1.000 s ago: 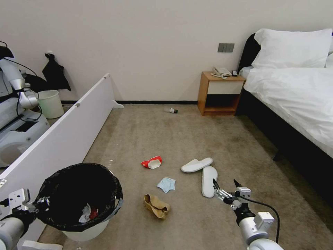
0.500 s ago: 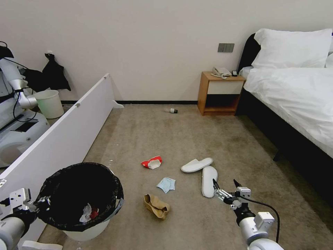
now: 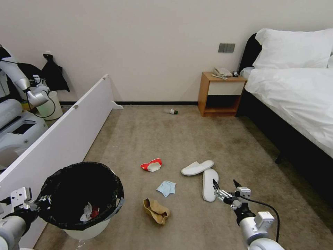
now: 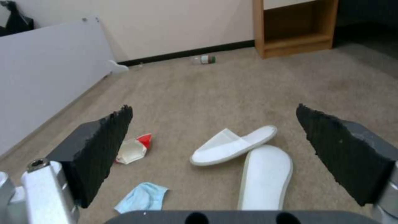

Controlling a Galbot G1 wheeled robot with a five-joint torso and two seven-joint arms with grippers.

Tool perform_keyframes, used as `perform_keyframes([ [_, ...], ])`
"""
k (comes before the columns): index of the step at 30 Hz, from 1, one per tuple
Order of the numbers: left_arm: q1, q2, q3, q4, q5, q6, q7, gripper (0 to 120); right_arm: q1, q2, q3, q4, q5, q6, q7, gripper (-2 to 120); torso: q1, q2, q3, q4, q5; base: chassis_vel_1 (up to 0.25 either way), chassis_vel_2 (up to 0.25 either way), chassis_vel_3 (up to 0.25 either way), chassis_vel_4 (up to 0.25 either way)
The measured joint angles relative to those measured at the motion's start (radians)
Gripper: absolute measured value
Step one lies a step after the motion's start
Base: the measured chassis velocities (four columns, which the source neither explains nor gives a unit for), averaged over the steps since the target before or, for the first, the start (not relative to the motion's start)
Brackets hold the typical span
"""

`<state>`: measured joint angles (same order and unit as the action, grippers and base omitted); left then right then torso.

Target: Pick up the trash bin, then pick up the garbage from the floor and place it into the trash bin.

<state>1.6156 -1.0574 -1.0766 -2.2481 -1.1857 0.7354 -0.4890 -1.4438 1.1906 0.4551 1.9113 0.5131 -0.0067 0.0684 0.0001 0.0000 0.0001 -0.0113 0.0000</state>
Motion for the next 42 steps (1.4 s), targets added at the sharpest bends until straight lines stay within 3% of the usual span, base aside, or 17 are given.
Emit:
perform_keyframes([
  [19, 0.003, 0.000, -0.001, 0.002, -0.003, 0.000, 0.000, 4, -0.003, -0.004, -0.003, -0.008, -0.005, 0.002, -0.010, 100, 0.000, 0.000, 0.000, 0.0000, 0.0000, -0.058, 0.067, 0.060, -0.056],
  [27, 0.005, -0.005, -0.004, -0.008, -0.003, 0.000, -0.001, 4, 0.010, -0.026, -0.060, -0.054, -0.098, -0.005, -0.037, 100, 0.000, 0.000, 0.000, 0.0001, 0.0000, -0.008, 0.016, 0.015, -0.010],
  [31, 0.006, -0.007, 0.001, -0.016, 0.001, 0.000, -0.002, 4, 0.033, -0.048, -0.113, -0.071, -0.105, -0.080, -0.059, 100, 0.000, 0.000, 0.000, 0.0000, 0.0001, 0.000, 0.000, 0.000, 0.000],
  [37, 0.009, -0.007, 0.003, -0.027, 0.005, 0.000, -0.004, 4, 0.096, -0.076, -0.214, -0.071, -0.133, -0.294, -0.076, 100, 0.000, 0.000, 0.000, 0.0001, 0.0000, 0.000, 0.000, 0.000, 0.000],
  [42, 0.012, -0.009, 0.008, -0.033, 0.009, 0.000, -0.005, 4, 0.136, -0.064, -0.259, -0.087, -0.135, -0.361, -0.105, 100, 0.000, 0.000, 0.000, 0.0002, -0.0001, 0.000, 0.000, 0.000, 0.000],
])
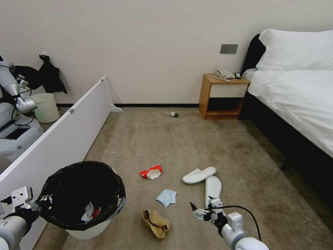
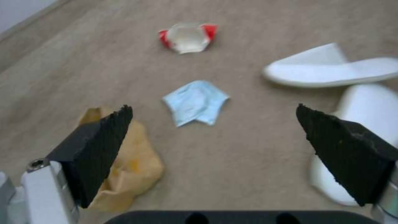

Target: Pick up the trash bin, then pick up the garbage from the floor and place it into the trash bin.

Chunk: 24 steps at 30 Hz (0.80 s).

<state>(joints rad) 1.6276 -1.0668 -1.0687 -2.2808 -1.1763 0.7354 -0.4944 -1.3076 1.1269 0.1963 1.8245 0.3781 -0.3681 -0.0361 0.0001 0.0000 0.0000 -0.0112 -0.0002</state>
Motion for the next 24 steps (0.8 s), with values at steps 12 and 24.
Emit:
perform_keyframes([
  [12, -0.006, -0.004, 0.033, -0.015, 0.019, 0.000, -0.007, 4, 0.090, 0.045, -0.147, -0.096, -0.021, -0.052, -0.059, 100, 0.000, 0.000, 0.000, -0.0003, 0.0001, 0.000, 0.000, 0.000, 0.000],
  [24, -0.009, -0.007, 0.055, -0.019, 0.036, 0.000, -0.008, 4, 0.222, 0.084, -0.265, -0.217, 0.026, -0.071, -0.070, 100, 0.000, 0.000, 0.000, 0.0000, 0.0001, 0.000, 0.000, 0.000, 0.000],
])
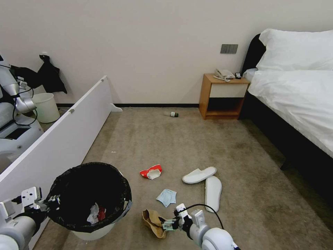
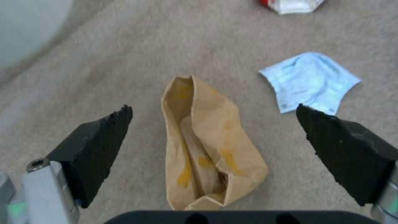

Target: Pick up the trash bin, then pick up the garbage from the floor and place it into the trash bin.

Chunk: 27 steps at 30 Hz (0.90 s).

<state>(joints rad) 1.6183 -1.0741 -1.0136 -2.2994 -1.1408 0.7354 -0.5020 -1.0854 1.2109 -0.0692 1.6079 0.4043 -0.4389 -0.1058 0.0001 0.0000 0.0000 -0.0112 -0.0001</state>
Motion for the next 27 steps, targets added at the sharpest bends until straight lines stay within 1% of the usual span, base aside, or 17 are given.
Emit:
perform_keyframes([
  [9, -0.003, 0.000, -0.002, 0.006, -0.001, 0.000, 0.003, 4, 0.053, 0.019, -0.042, -0.083, 0.013, -0.013, 0.003, 100, 0.000, 0.000, 0.000, 0.0000, -0.0001, 0.000, 0.000, 0.000, 0.000],
  [15, -0.003, 0.002, -0.006, 0.013, -0.004, 0.000, 0.007, 4, 0.087, 0.040, -0.067, -0.145, 0.032, -0.040, 0.024, 100, 0.000, 0.000, 0.000, -0.0001, 0.0000, 0.000, 0.000, 0.000, 0.000],
  [27, -0.006, 0.004, -0.009, 0.020, -0.007, 0.000, 0.010, 4, 0.143, 0.078, -0.106, -0.215, 0.051, -0.064, 0.024, 100, 0.000, 0.000, 0.000, 0.0000, 0.0000, 0.000, 0.000, 0.000, 0.000],
])
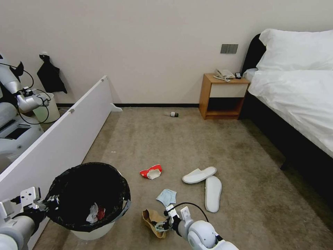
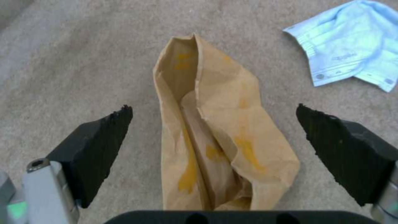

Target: Pick up the trash bin, then pick up the garbage from the floor and place it into the trash bin.

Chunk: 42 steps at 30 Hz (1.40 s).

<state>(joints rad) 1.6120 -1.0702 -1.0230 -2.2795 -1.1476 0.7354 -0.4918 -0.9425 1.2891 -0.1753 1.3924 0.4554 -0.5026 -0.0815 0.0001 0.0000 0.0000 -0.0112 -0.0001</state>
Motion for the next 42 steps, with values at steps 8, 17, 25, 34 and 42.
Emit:
perform_keyframes([
  [8, -0.002, 0.001, -0.002, 0.003, -0.002, 0.000, 0.001, 4, 0.022, 0.010, -0.015, -0.031, -0.001, -0.007, -0.003, 100, 0.000, 0.000, 0.000, 0.0000, 0.0000, 0.000, 0.000, 0.000, 0.000],
  [17, -0.003, 0.001, -0.002, 0.005, -0.002, 0.000, 0.002, 4, 0.035, 0.018, -0.021, -0.070, -0.011, -0.011, -0.002, 100, 0.000, 0.000, 0.000, -0.0001, 0.0000, 0.000, 0.000, 0.000, 0.000],
  [25, -0.006, 0.002, -0.002, 0.005, -0.003, 0.000, 0.002, 4, 0.059, 0.027, -0.037, -0.105, -0.014, -0.013, -0.003, 100, 0.000, 0.000, 0.000, -0.0001, 0.0001, 0.000, 0.000, 0.000, 0.000],
  [34, -0.002, -0.002, -0.005, 0.005, -0.003, 0.000, 0.003, 4, 0.096, 0.040, -0.069, -0.148, -0.010, -0.014, -0.016, 100, 0.000, 0.000, 0.000, 0.0000, 0.0000, 0.000, 0.000, 0.000, 0.000],
  [42, -0.001, -0.002, -0.009, 0.002, -0.003, 0.000, 0.003, 4, 0.109, 0.045, -0.076, -0.167, -0.006, -0.014, -0.020, 100, 0.000, 0.000, 0.000, 0.0000, 0.0000, 0.000, 0.000, 0.000, 0.000],
])
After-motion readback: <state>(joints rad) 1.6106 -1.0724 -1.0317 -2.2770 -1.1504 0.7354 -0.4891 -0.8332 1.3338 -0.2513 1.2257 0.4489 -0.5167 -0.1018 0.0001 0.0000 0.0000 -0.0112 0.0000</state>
